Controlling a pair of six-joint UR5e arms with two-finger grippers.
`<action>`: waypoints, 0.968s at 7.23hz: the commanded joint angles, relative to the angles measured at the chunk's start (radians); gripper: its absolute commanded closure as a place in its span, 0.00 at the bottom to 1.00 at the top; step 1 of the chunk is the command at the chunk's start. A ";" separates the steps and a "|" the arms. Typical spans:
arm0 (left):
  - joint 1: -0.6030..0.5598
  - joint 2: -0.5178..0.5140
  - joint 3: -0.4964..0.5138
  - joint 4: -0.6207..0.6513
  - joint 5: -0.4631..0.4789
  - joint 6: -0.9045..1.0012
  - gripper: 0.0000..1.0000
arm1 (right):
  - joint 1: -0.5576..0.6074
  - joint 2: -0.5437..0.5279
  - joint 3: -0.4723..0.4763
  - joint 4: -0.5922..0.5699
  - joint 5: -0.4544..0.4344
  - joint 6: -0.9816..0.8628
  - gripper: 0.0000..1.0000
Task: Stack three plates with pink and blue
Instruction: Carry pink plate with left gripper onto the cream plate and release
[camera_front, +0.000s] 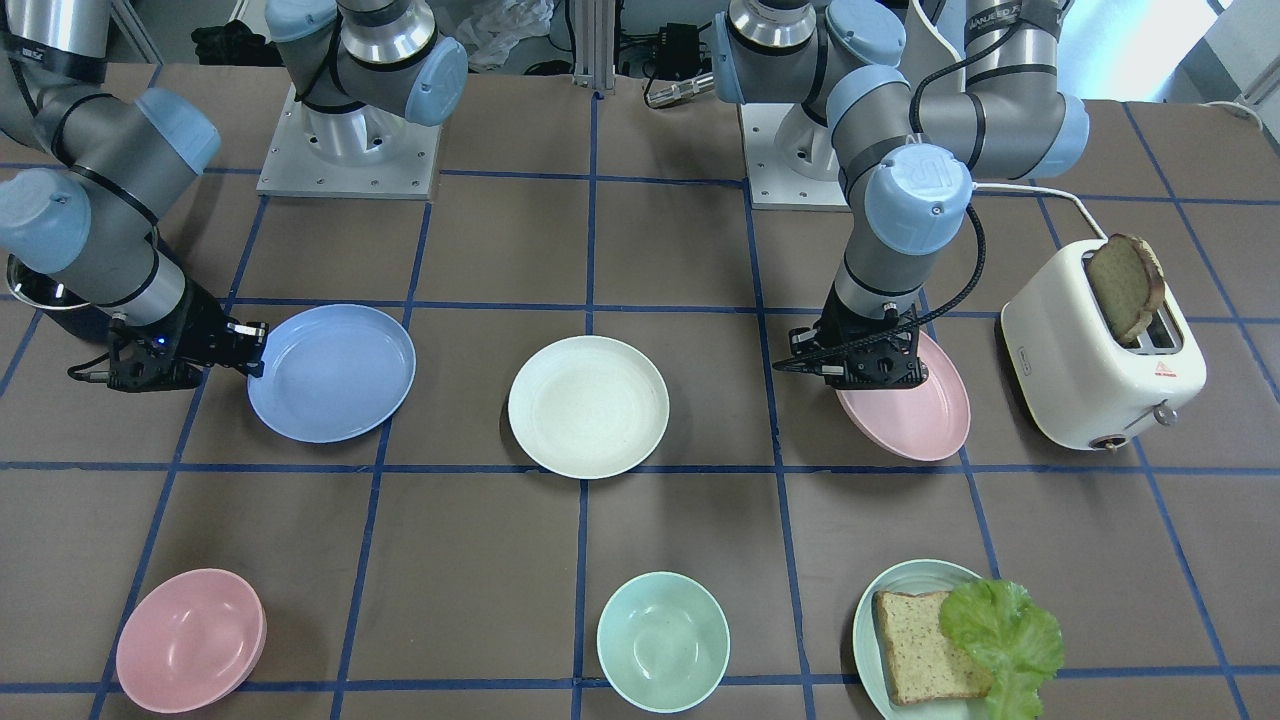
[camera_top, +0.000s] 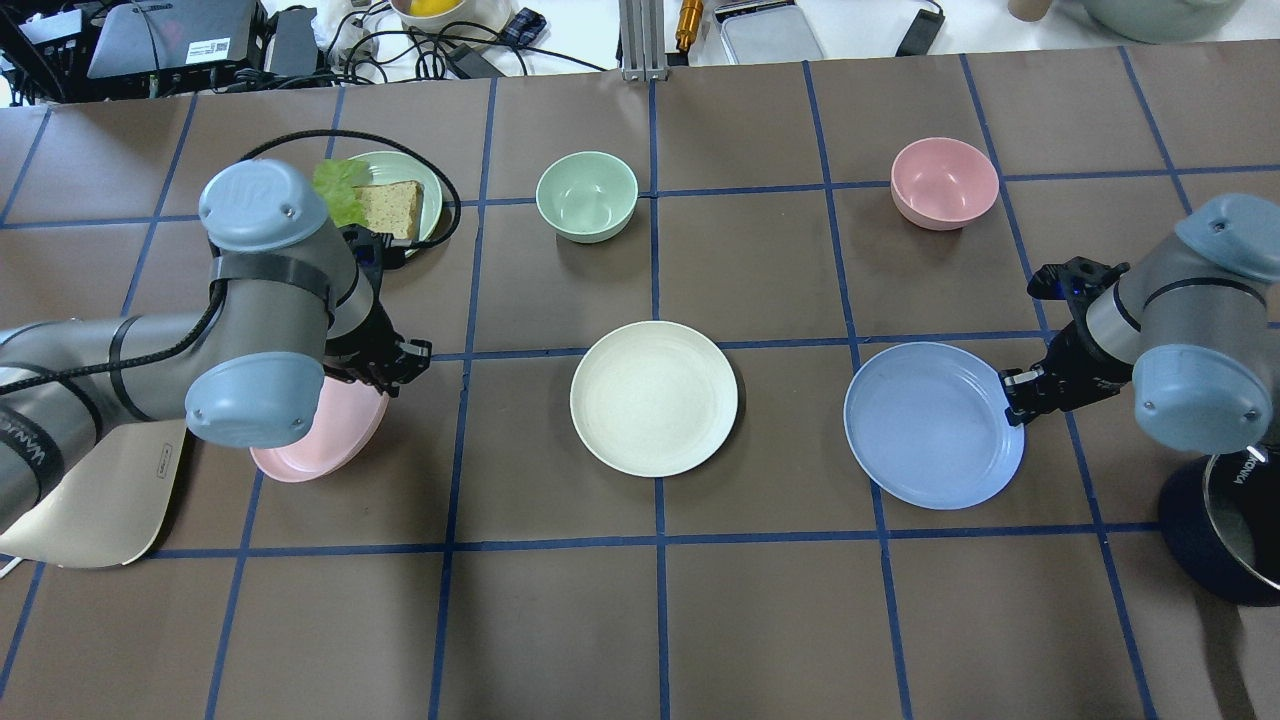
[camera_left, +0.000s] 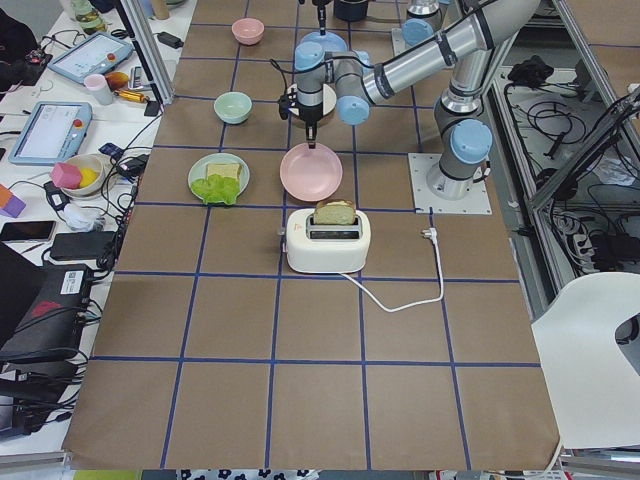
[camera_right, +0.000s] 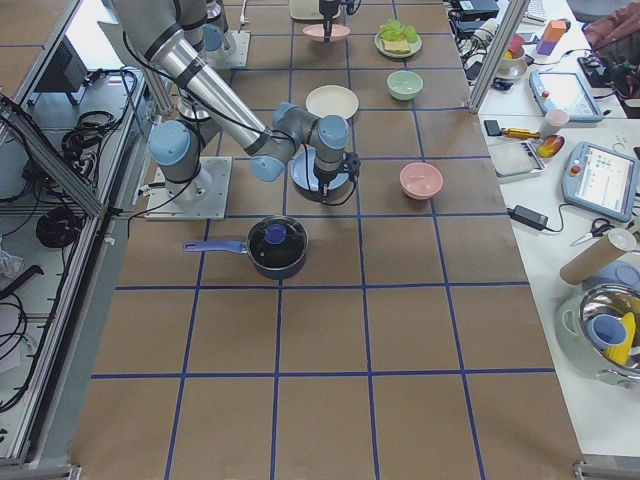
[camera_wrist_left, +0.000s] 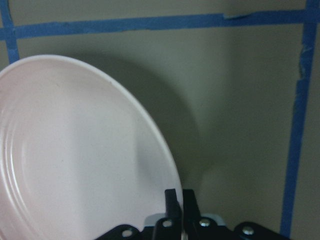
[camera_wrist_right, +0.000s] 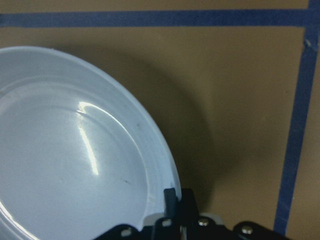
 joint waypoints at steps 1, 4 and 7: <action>-0.171 -0.068 0.146 -0.039 -0.001 -0.070 1.00 | 0.000 -0.010 -0.075 0.086 0.002 0.007 1.00; -0.412 -0.197 0.289 -0.045 0.007 -0.277 1.00 | 0.012 -0.026 -0.233 0.224 -0.003 0.040 1.00; -0.581 -0.293 0.385 -0.037 0.011 -0.484 1.00 | 0.015 -0.016 -0.297 0.266 0.003 0.059 1.00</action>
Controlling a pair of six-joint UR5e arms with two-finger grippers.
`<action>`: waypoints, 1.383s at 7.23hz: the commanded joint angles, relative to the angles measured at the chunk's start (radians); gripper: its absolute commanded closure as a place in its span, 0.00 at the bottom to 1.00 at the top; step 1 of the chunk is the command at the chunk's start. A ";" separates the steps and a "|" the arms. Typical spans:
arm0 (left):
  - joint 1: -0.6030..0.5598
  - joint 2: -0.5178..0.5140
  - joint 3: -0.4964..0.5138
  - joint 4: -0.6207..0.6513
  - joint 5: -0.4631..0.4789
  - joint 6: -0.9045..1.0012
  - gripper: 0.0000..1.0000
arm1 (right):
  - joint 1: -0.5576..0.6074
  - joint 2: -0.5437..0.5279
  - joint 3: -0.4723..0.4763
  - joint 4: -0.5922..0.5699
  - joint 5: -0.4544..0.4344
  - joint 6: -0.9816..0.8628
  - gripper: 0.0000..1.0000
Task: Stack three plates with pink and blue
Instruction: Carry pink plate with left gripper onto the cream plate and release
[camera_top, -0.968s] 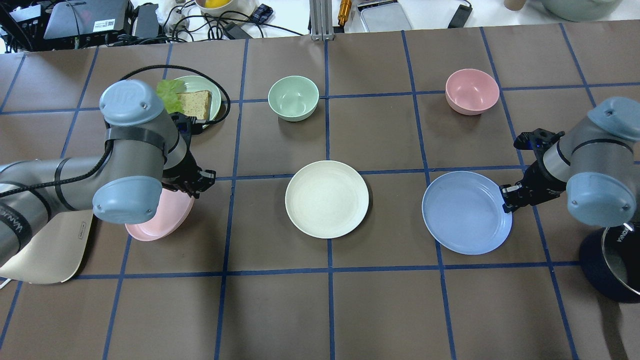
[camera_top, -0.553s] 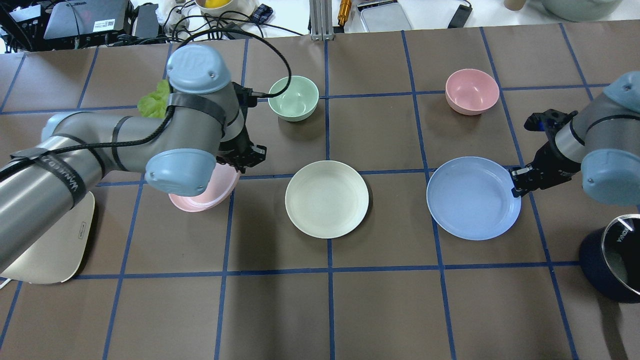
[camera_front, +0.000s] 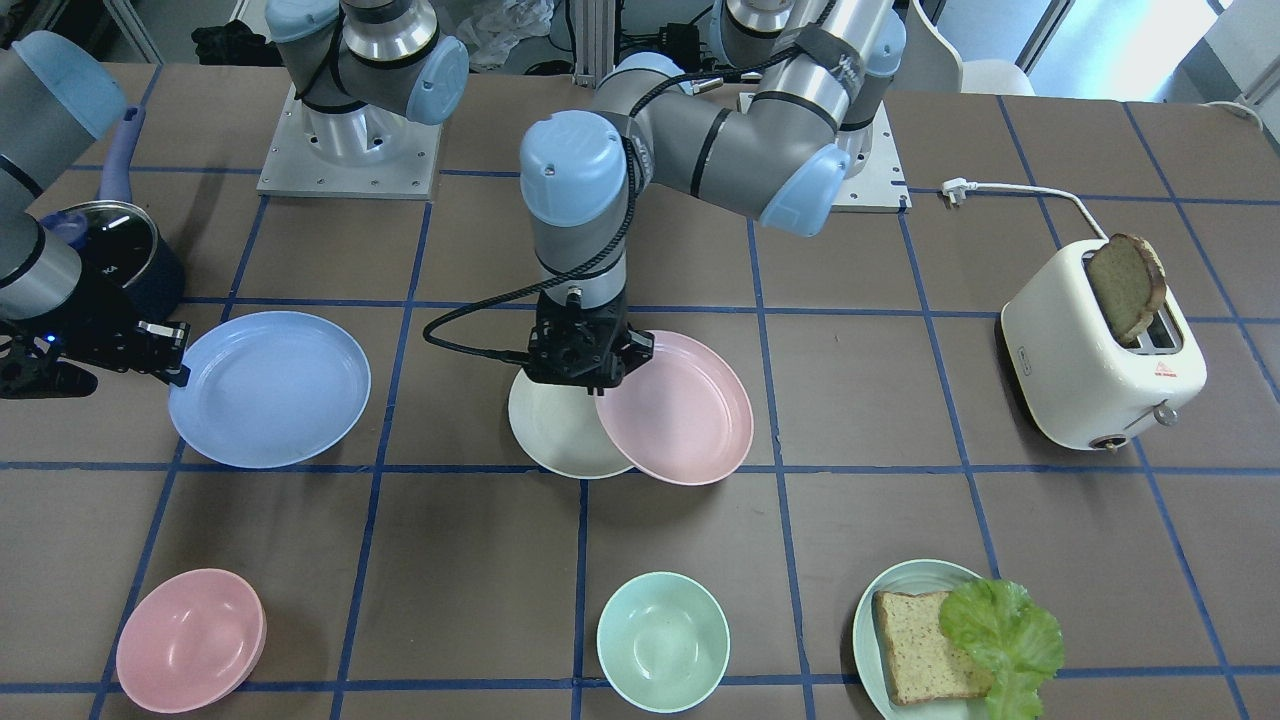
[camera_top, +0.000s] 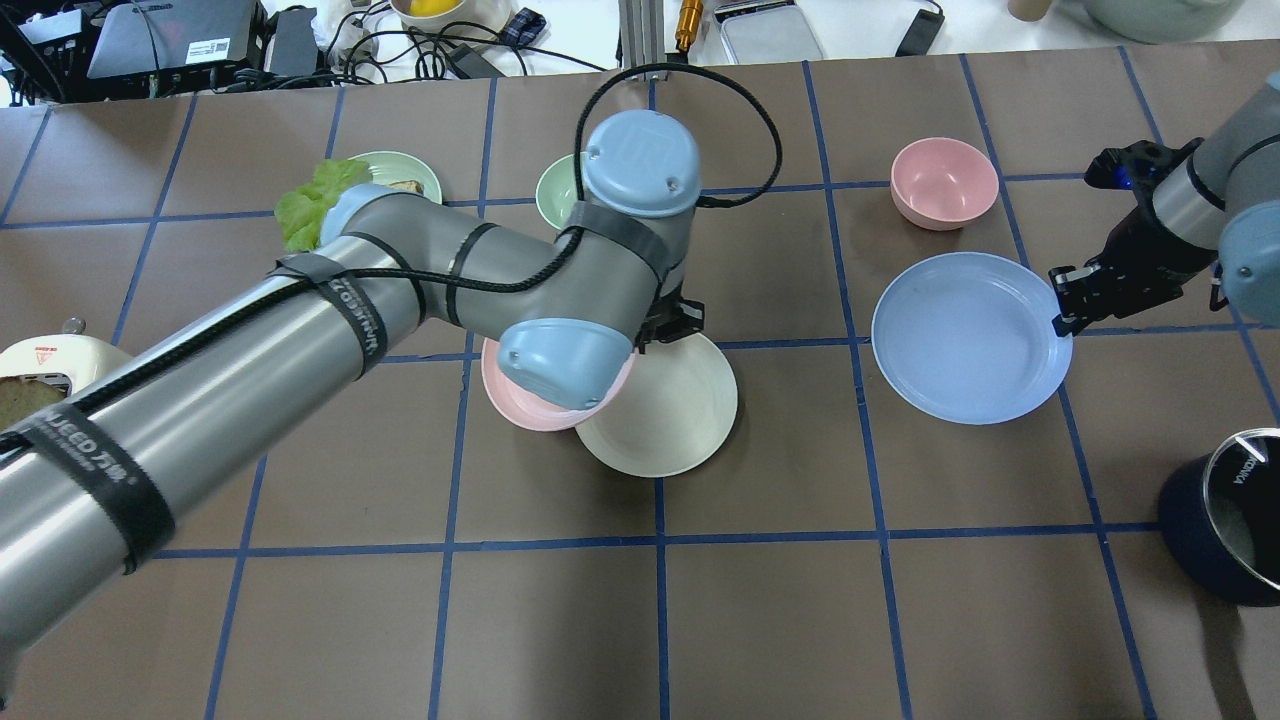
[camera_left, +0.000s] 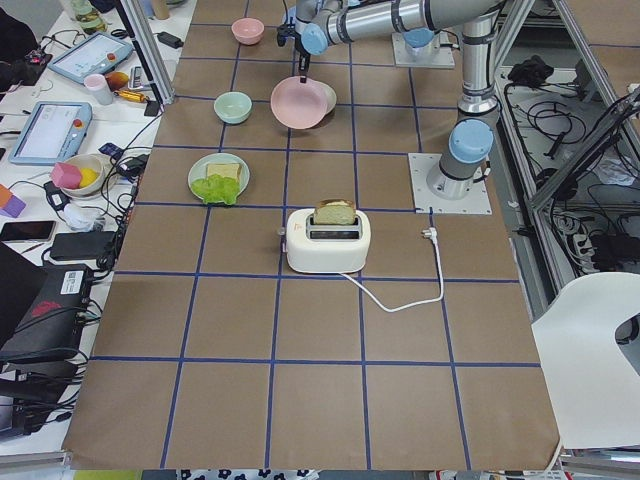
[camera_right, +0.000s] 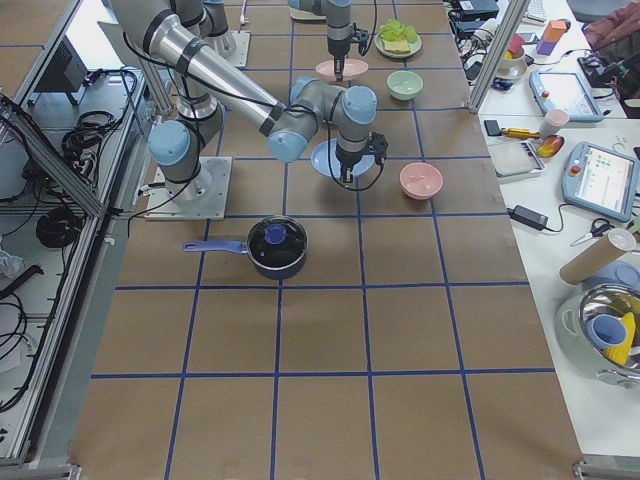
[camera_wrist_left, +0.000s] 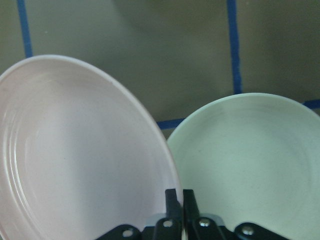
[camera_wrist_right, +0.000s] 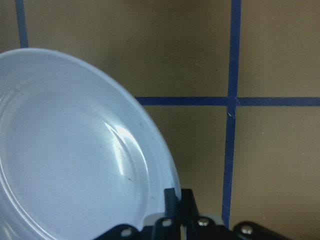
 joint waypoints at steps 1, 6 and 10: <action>-0.084 -0.067 0.050 0.008 0.002 -0.124 1.00 | 0.008 0.001 -0.019 0.017 0.005 0.040 1.00; -0.109 -0.104 0.064 0.012 0.014 -0.125 0.01 | 0.038 -0.002 -0.020 0.015 0.005 0.077 1.00; 0.012 -0.009 0.110 -0.059 0.005 0.005 0.00 | 0.127 -0.013 -0.007 0.002 0.005 0.235 1.00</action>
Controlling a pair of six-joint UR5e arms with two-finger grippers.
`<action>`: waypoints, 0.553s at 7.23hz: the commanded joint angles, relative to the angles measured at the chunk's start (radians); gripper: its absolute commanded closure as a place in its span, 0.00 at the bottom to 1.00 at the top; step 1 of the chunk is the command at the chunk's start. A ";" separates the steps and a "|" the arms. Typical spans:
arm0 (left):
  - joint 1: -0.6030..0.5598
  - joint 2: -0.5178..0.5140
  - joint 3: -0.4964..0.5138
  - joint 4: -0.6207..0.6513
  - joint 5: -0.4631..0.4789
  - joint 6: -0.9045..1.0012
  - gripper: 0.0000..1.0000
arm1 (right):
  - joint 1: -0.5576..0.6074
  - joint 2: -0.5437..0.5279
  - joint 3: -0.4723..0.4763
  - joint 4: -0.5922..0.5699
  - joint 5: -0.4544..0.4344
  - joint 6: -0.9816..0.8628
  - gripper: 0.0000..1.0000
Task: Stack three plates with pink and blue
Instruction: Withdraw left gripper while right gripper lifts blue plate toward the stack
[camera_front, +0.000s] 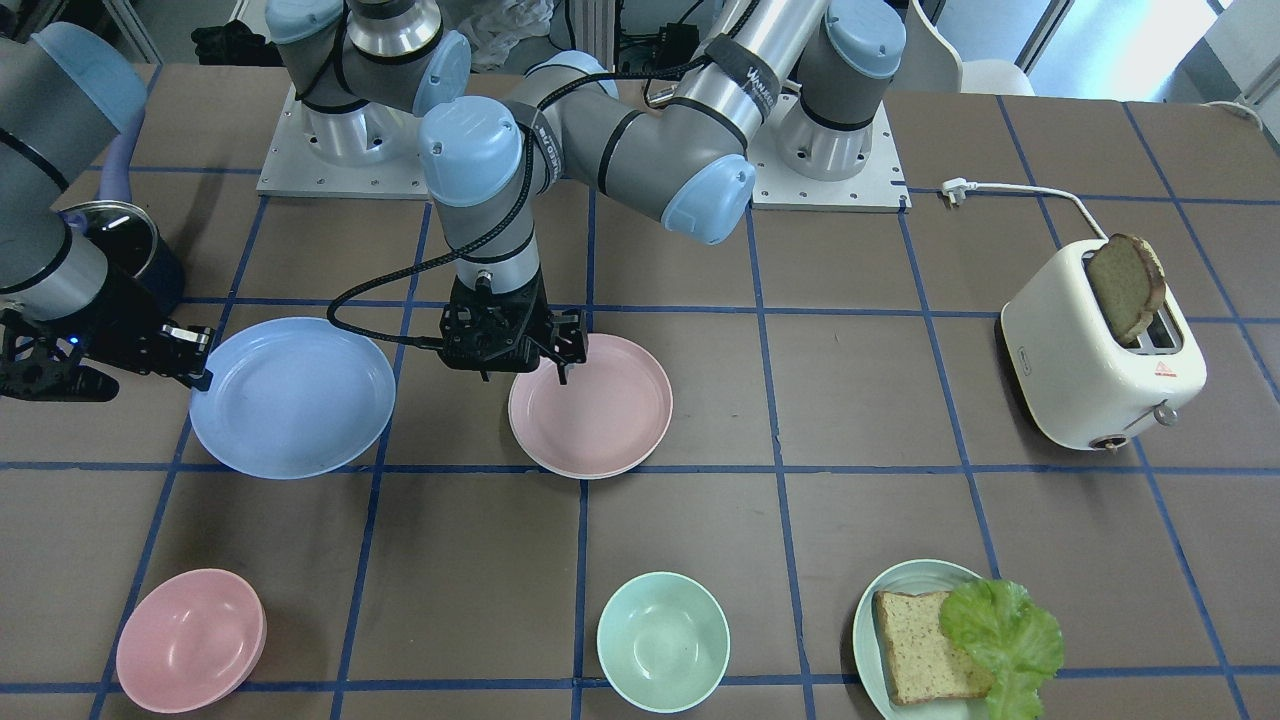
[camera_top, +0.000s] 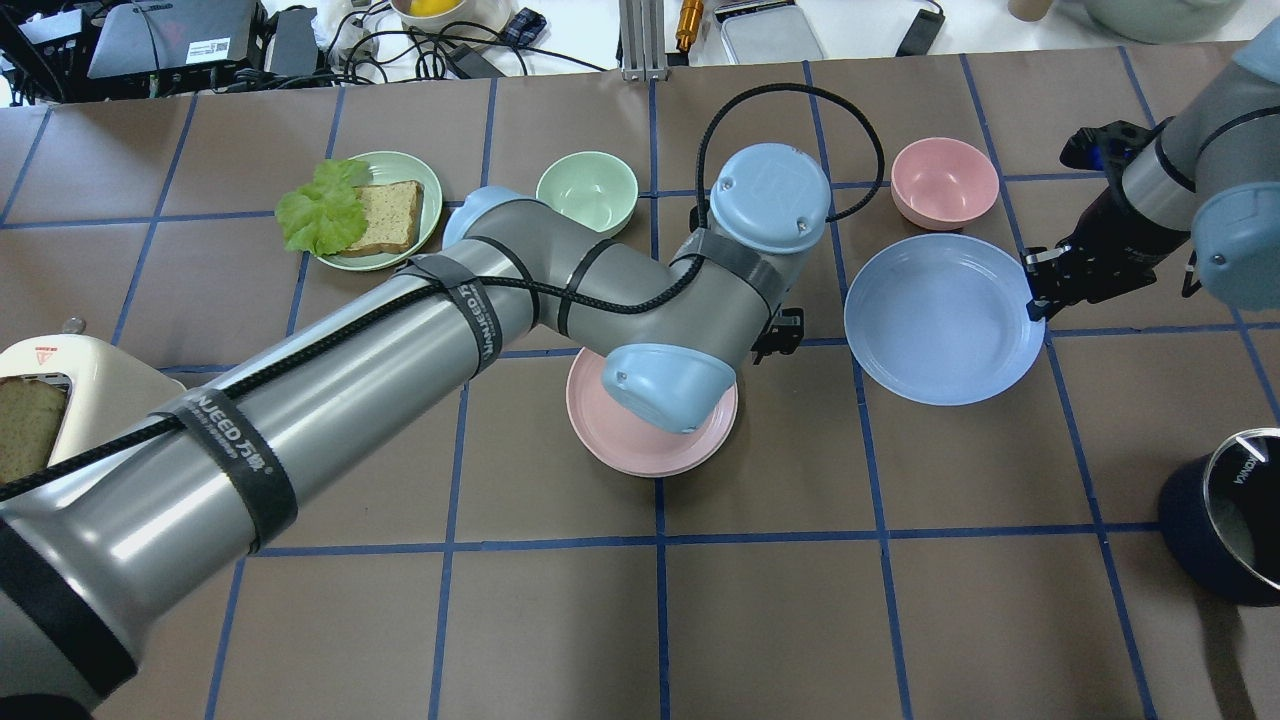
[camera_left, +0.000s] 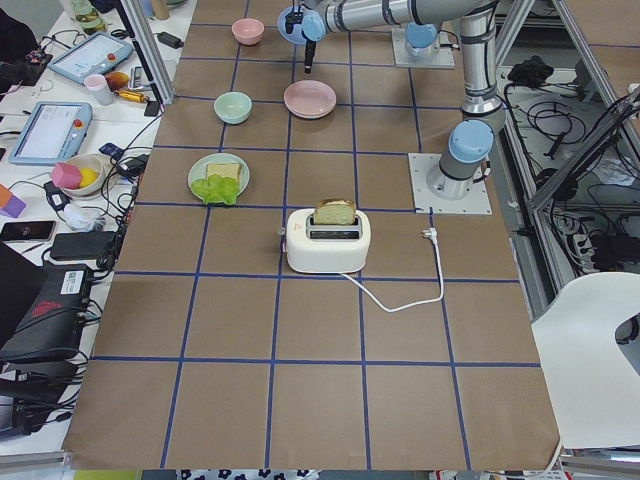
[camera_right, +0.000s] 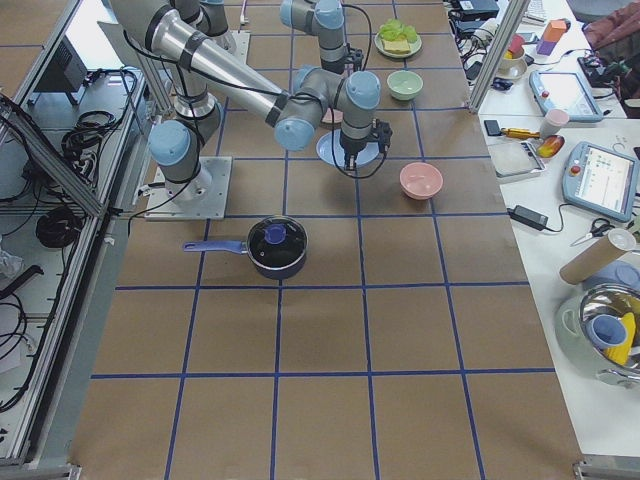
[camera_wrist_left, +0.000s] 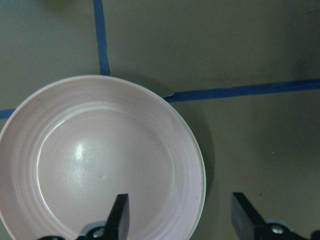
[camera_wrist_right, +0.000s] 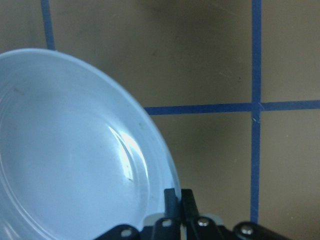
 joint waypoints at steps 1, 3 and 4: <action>0.163 0.075 0.041 -0.137 -0.040 0.219 0.00 | 0.097 -0.002 0.020 -0.004 0.002 0.140 1.00; 0.323 0.164 0.086 -0.325 -0.130 0.251 0.00 | 0.233 -0.001 0.062 -0.109 0.003 0.316 1.00; 0.383 0.207 0.099 -0.423 -0.135 0.286 0.00 | 0.305 -0.004 0.069 -0.126 0.003 0.434 1.00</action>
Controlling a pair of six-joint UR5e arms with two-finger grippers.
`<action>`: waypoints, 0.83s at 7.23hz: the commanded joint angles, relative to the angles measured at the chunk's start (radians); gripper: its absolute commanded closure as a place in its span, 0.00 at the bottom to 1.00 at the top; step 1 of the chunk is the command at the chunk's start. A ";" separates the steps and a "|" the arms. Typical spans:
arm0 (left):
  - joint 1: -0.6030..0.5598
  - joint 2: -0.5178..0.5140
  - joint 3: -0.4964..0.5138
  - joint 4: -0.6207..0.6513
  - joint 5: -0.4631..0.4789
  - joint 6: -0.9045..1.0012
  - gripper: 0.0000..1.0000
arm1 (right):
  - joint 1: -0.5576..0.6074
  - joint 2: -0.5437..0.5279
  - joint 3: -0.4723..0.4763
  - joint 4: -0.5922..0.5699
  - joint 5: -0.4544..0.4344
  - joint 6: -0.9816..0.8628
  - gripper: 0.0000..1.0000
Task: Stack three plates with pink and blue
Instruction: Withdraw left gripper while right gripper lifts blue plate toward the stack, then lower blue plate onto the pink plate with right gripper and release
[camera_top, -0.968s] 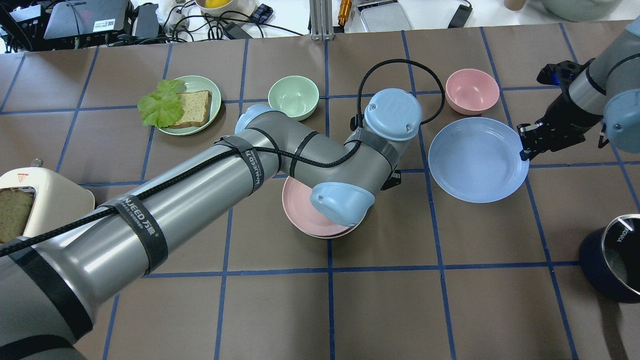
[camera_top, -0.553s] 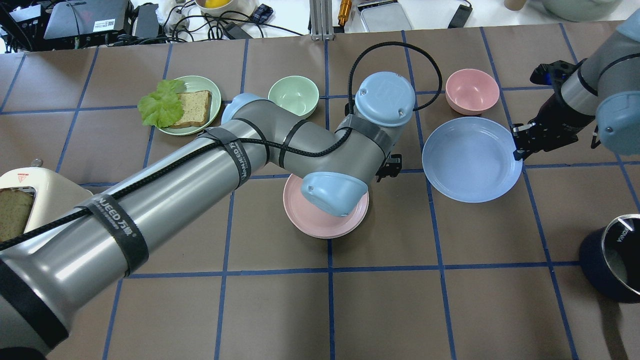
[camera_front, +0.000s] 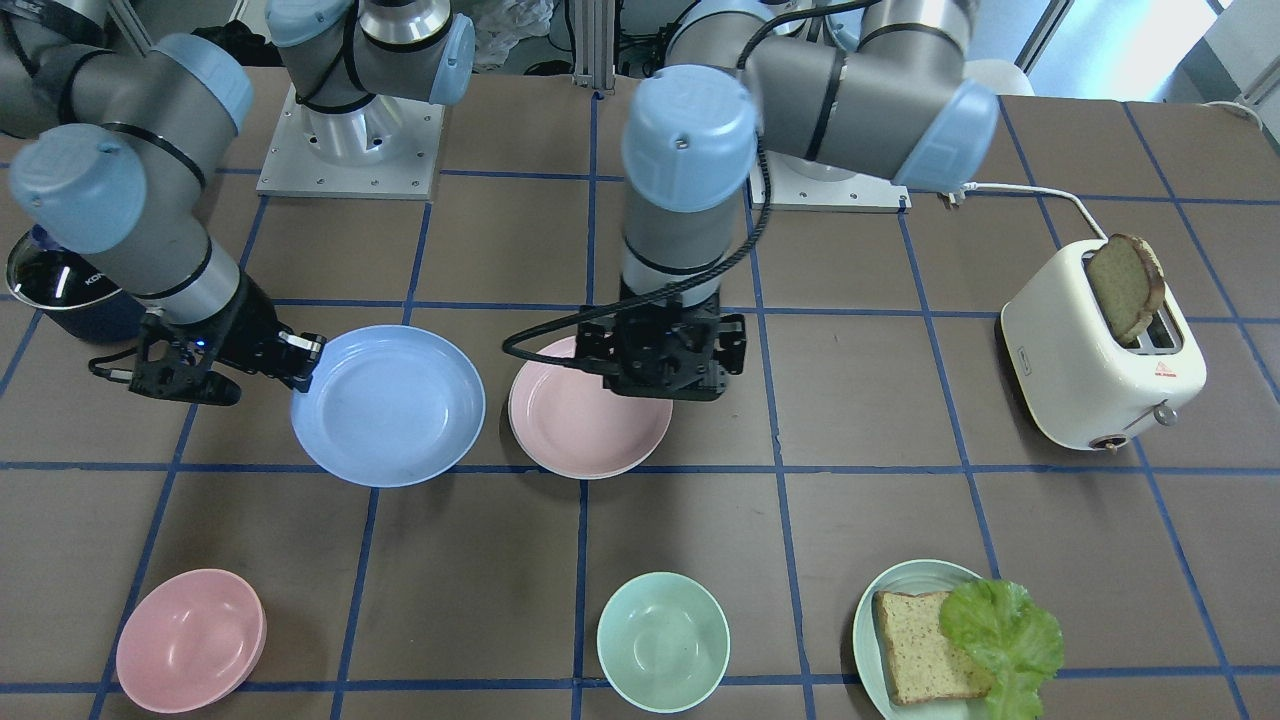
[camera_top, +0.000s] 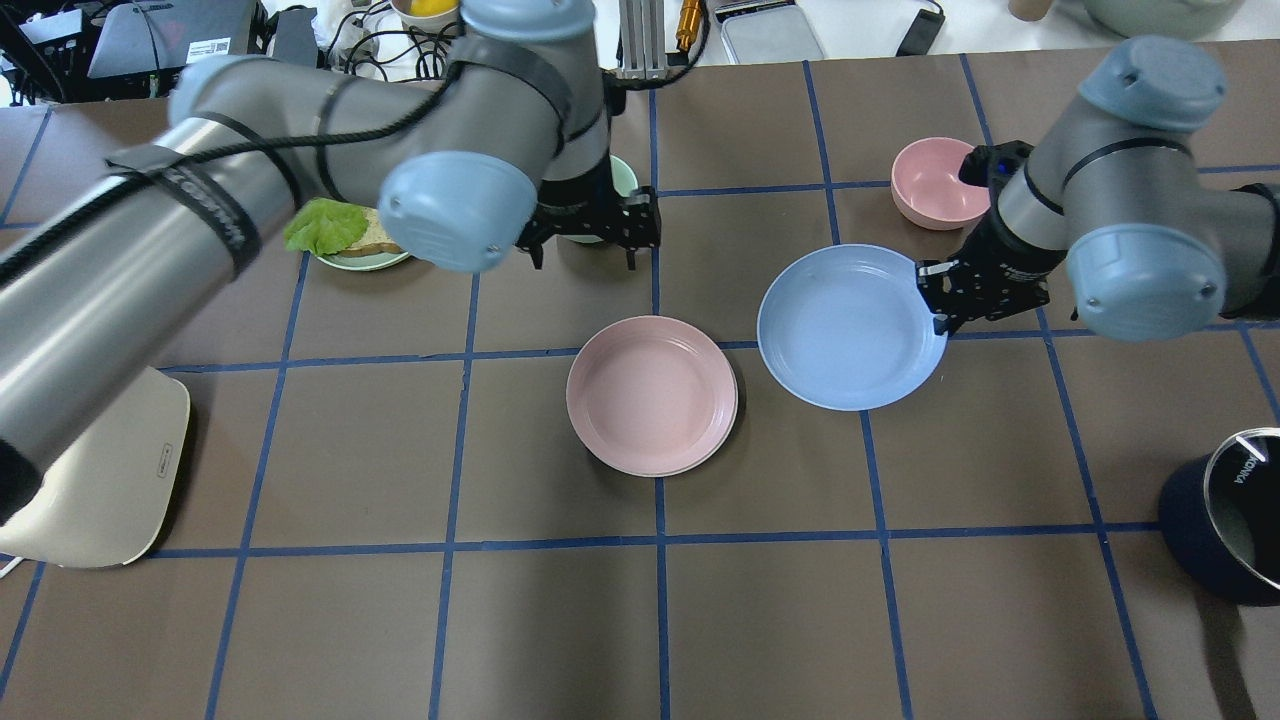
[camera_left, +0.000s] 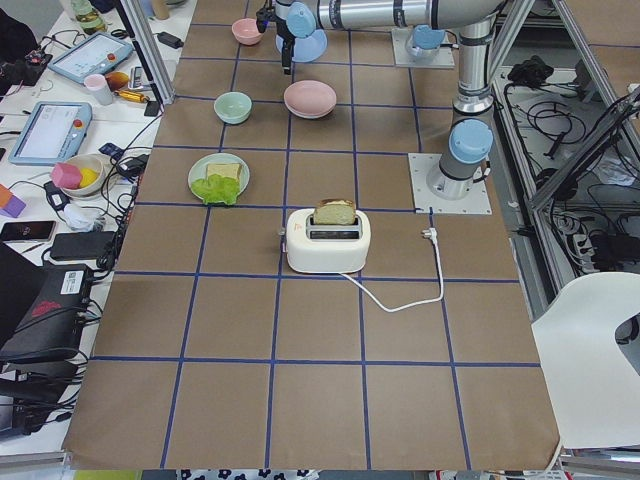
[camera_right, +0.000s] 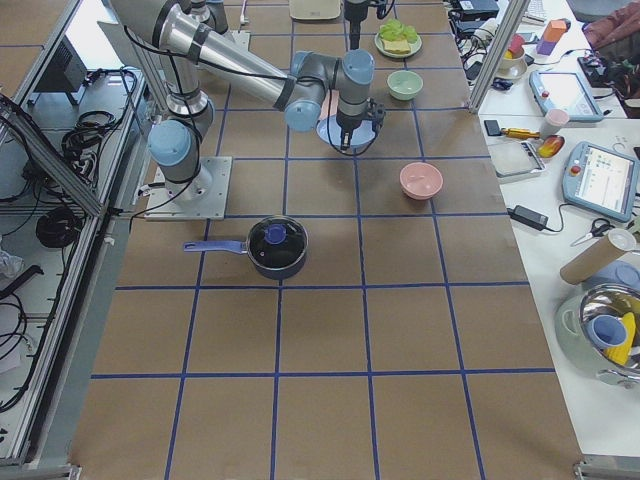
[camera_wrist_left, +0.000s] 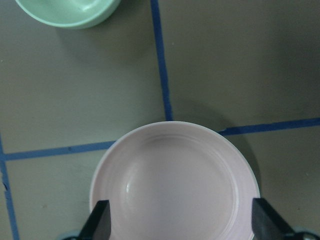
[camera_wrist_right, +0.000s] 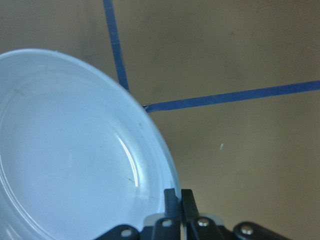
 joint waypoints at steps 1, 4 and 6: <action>0.133 0.095 0.023 -0.170 -0.026 0.129 0.00 | 0.169 0.003 0.018 -0.045 0.000 0.194 1.00; 0.163 0.205 0.018 -0.281 -0.018 0.127 0.00 | 0.300 0.003 0.088 -0.166 0.023 0.327 1.00; 0.178 0.227 0.007 -0.282 0.011 0.130 0.00 | 0.303 0.024 0.118 -0.266 0.066 0.350 1.00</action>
